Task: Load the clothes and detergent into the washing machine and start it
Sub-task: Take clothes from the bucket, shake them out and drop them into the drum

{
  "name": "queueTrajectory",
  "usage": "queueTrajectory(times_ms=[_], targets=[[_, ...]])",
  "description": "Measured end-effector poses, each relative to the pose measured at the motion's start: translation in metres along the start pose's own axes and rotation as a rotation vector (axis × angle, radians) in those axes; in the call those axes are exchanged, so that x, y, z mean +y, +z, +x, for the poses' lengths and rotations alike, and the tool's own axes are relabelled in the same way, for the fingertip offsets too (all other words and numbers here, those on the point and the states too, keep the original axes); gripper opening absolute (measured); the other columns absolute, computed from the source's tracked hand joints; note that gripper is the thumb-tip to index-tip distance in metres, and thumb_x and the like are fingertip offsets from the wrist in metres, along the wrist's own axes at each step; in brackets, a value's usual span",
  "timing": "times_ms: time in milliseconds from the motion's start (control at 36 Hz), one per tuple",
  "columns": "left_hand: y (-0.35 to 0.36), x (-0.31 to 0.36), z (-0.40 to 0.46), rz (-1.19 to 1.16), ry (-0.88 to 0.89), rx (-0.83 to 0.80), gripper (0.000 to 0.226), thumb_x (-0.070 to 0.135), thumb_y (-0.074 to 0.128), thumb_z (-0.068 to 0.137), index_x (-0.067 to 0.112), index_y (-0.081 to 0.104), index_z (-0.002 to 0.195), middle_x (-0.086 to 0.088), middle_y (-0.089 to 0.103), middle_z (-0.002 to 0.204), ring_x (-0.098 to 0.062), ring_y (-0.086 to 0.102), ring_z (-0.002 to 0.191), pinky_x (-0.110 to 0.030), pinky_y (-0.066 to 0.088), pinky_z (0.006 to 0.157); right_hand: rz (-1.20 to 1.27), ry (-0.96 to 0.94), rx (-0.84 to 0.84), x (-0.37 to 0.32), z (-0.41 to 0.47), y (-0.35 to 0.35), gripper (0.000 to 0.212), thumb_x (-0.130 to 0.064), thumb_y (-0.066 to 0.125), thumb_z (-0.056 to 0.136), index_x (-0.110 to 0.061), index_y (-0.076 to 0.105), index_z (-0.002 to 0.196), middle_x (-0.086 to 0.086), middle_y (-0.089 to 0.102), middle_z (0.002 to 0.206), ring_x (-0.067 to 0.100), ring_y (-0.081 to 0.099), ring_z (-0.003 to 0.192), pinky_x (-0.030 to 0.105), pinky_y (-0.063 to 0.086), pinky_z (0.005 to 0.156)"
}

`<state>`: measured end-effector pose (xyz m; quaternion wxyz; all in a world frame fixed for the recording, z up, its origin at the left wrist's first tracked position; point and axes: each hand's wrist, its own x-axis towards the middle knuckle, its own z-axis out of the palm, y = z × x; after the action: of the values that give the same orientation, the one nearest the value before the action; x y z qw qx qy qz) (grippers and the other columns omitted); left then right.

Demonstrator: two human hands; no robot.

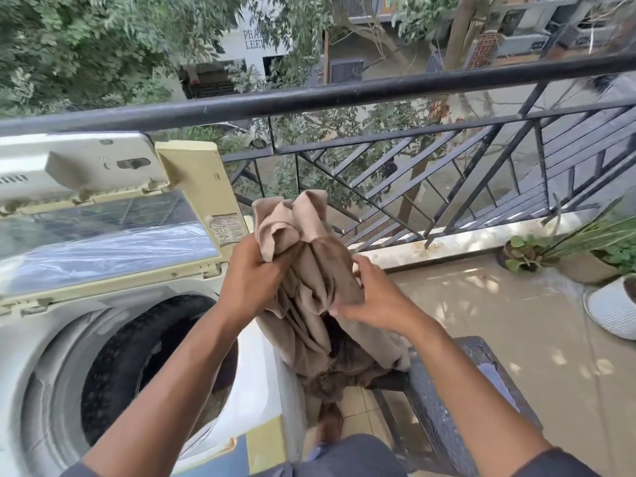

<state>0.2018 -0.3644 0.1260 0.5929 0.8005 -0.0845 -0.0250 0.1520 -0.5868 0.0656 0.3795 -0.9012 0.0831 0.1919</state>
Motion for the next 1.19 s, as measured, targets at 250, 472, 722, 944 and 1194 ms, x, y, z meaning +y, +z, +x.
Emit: queueTrajectory(times_ms=[250,472,722,944,1194], targets=[[-0.012,0.017,0.001,-0.099,0.093,0.034,0.019,0.014,0.073,0.095,0.031,0.070,0.102,0.027,0.078,0.093,0.006,0.071,0.093,-0.018,0.056,0.086,-0.018,0.204,0.023,0.063,0.018,0.044,0.044,-0.029,0.051,0.102,-0.036,0.054,0.145,0.007,0.066,0.133,0.034,0.063,0.120,0.036,0.048,0.086],[-0.022,-0.006,0.002,0.049,-0.061,0.174,0.011,0.042,0.072,0.100,0.034,0.075,0.106,0.011,0.079,0.105,-0.006,0.073,0.102,-0.041,0.060,0.096,0.366,0.197,0.340,0.060,0.027,-0.011,0.030,-0.009,0.041,0.072,-0.011,0.068,0.085,0.006,0.074,0.078,0.026,0.068,0.078,0.033,0.044,0.063],[-0.008,-0.005,-0.005,0.085,-0.111,0.026,0.039,0.062,0.064,0.089,0.034,0.072,0.115,0.011,0.078,0.112,-0.007,0.072,0.110,-0.047,0.057,0.102,0.423,-0.115,0.345,-0.030,-0.005,-0.052,0.026,-0.001,0.039,0.068,-0.005,0.064,0.075,0.017,0.065,0.059,0.031,0.062,0.057,0.055,0.054,0.056],[0.007,0.005,-0.017,0.298,0.031,-0.175,0.085,0.075,0.085,0.059,0.033,0.063,0.130,0.025,0.070,0.111,0.013,0.065,0.105,-0.006,0.049,0.083,0.376,-0.259,0.314,-0.078,-0.012,-0.041,0.014,-0.014,0.057,0.090,-0.012,0.070,0.094,0.008,0.074,0.085,0.026,0.071,0.082,0.047,0.058,0.069],[0.013,-0.006,0.002,0.255,0.015,0.048,0.019,0.011,0.081,0.088,0.022,0.072,0.101,0.012,0.075,0.088,-0.001,0.069,0.078,-0.031,0.053,0.069,0.276,-0.351,0.155,-0.065,-0.012,-0.043,0.041,-0.020,0.068,0.091,-0.033,0.057,0.128,-0.013,0.065,0.114,0.009,0.063,0.105,0.037,0.053,0.089]])
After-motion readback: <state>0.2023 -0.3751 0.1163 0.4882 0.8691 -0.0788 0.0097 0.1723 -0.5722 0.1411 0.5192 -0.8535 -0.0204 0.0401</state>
